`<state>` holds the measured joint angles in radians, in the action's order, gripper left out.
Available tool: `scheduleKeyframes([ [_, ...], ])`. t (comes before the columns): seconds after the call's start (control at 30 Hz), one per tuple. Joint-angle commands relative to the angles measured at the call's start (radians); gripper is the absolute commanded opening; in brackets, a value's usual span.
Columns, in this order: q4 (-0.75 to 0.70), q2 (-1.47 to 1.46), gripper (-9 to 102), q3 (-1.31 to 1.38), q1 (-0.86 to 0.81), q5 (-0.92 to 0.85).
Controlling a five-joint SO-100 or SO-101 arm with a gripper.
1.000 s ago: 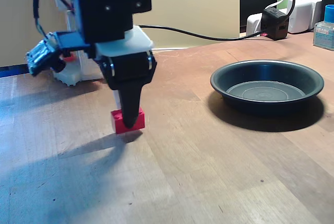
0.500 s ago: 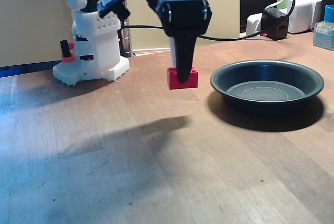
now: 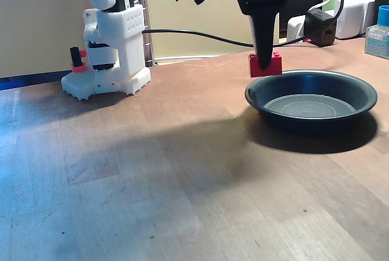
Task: Grasp a lego block and put it in the bin.
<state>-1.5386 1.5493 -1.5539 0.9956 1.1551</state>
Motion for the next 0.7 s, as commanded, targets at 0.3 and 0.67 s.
scheduleKeyframes([
  [0.3,0.130,-0.186,0,0.195,0.051,0.153],
  [0.67,0.130,-0.377,0,0.351,0.029,0.150],
])
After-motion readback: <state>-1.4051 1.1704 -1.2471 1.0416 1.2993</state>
